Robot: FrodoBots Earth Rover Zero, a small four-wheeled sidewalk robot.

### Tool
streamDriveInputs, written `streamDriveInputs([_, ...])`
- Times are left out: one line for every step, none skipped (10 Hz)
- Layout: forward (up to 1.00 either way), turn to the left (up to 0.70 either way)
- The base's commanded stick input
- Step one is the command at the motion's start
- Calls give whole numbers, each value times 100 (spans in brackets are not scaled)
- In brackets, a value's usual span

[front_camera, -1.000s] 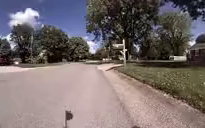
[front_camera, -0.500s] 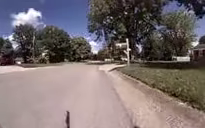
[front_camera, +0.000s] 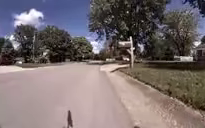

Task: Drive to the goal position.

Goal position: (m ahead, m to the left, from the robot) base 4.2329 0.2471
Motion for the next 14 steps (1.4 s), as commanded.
streamDriveInputs([85,0])
streamDriveInputs([85,0])
streamDriveInputs([85,0])
streamDriveInputs([85,0])
streamDriveInputs([85,0])
streamDriveInputs([85,0])
streamDriveInputs([85,0])
streamDriveInputs([85,0])
streamDriveInputs([85,0])
streamDriveInputs([85,0])
streamDriveInputs([85,0])
streamDriveInputs([85,0])
streamDriveInputs([85,0])
streamDriveInputs([85,0])
